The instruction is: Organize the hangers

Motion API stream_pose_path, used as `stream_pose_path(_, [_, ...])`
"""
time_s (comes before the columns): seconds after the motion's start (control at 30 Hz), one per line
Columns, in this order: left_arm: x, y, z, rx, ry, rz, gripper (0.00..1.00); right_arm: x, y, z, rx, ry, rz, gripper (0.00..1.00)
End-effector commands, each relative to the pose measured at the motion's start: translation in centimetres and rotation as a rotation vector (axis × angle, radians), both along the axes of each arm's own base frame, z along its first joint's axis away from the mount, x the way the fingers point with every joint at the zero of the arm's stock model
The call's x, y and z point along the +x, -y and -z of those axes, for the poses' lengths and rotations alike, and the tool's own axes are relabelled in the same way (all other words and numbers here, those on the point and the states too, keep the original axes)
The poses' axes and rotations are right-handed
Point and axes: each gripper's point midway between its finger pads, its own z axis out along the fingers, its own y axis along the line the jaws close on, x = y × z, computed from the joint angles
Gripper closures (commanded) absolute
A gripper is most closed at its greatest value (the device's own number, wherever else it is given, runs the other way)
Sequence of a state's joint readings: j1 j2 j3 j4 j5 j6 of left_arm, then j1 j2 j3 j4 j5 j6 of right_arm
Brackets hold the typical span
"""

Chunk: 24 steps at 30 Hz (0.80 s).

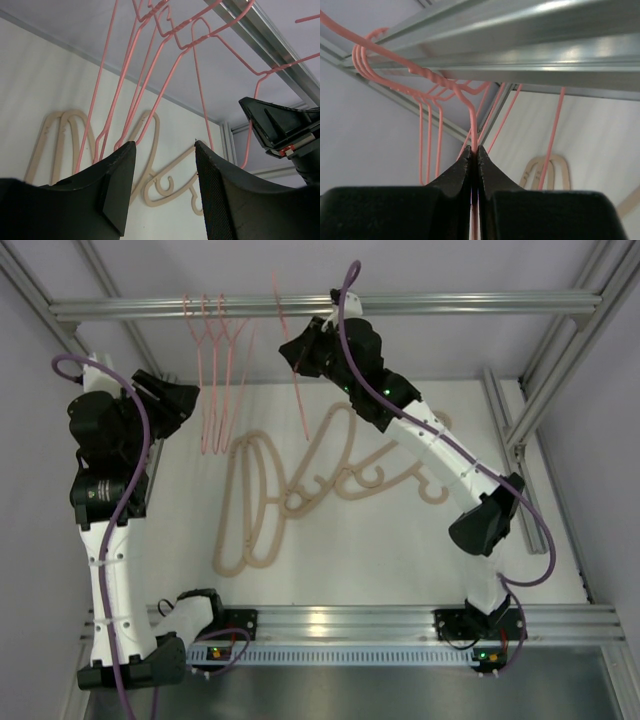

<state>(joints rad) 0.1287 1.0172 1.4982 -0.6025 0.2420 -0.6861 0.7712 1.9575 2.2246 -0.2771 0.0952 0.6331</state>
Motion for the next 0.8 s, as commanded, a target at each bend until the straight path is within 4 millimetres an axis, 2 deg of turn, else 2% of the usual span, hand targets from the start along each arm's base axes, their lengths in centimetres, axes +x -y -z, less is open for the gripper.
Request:
stream_pose_path(0.0, [-0.3, 0.1, -1.8, 0.008, 0.052, 0.007, 0.45, 0.2, -0.6, -2.2, 0.071, 0.04, -0.006, 1.0])
stream_pose_path(0.13, [-0.2, 0.2, -1.8, 0.008, 0.052, 0.008, 0.45, 0.4, -1.5, -1.5, 0.068, 0.04, 0.022, 1.0])
stream_pose_path(0.47, [-0.5, 0.0, -2.1, 0.023, 0.063, 0.002, 0.44, -0.1, -5.3, 0.9, 0.051, 0.039, 0.036, 1.0])
stream_pose_path(0.77, [-0.3, 0.1, -2.0, 0.023, 0.06, 0.008, 0.45, 0.2, -6.6, 1.6, 0.06, 0.036, 0.027, 1.0])
